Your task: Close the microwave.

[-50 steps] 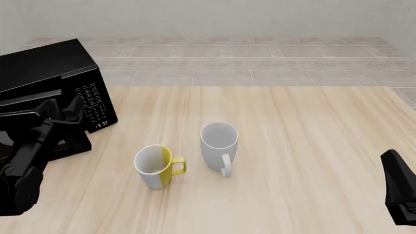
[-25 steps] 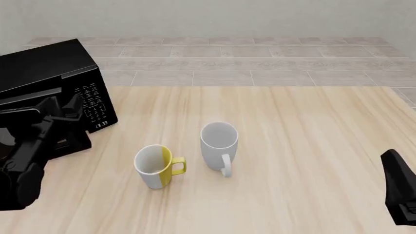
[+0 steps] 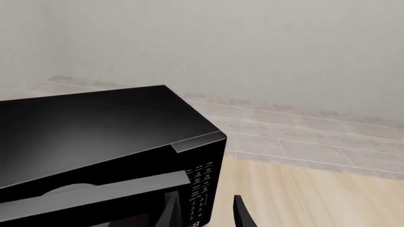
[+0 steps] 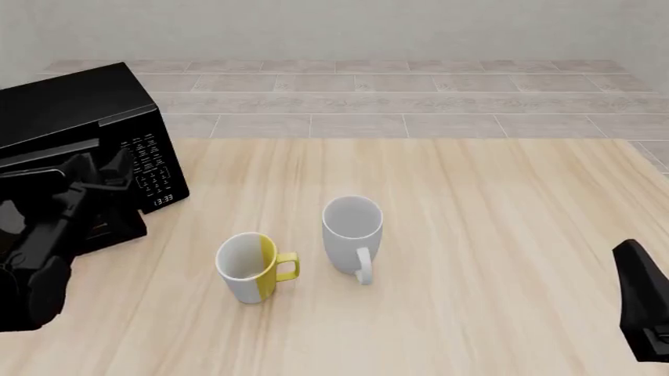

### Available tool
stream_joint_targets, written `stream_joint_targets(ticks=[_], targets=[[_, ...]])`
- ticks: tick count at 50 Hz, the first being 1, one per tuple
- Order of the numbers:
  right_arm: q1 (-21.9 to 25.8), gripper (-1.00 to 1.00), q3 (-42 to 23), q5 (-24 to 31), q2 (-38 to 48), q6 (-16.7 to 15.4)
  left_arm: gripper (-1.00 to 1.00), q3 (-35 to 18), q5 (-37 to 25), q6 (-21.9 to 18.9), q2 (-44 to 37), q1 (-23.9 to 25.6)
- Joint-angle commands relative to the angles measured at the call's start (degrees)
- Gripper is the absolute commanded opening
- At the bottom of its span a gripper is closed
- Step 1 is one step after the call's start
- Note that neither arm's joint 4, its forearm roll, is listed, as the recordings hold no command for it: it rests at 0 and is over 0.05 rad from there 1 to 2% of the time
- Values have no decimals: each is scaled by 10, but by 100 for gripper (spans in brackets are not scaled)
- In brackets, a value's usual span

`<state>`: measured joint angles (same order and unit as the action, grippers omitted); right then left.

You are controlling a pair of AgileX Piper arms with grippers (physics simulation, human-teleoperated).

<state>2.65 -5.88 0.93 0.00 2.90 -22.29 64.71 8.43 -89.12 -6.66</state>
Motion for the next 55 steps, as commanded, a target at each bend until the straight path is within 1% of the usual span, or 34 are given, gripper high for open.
stream_joint_targets(ticks=[1, 18, 23, 26, 33, 38, 46, 55], targets=[[-2, 100, 0, 0, 0, 1, 100, 8, -135, -5, -44, -20], [-2, 100, -1, 1, 0, 2, 100, -1, -136, 0, -59, -22], [-2, 100, 1, -1, 0, 2, 100, -2, -135, -1, -61, -21], [-3, 100, 4, -3, 0, 3, 100, -2, -134, -8, -63, -22], [-3, 100, 3, -2, 0, 4, 100, -9, -147, -11, -55, -26], [-4, 100, 5, -4, 0, 4, 100, -10, -140, -10, -68, -24], [-5, 100, 5, -4, 0, 5, 100, -16, -151, -10, -62, -26], [-5, 100, 7, -7, 0, 6, 100, -16, -149, -8, -65, -26]])
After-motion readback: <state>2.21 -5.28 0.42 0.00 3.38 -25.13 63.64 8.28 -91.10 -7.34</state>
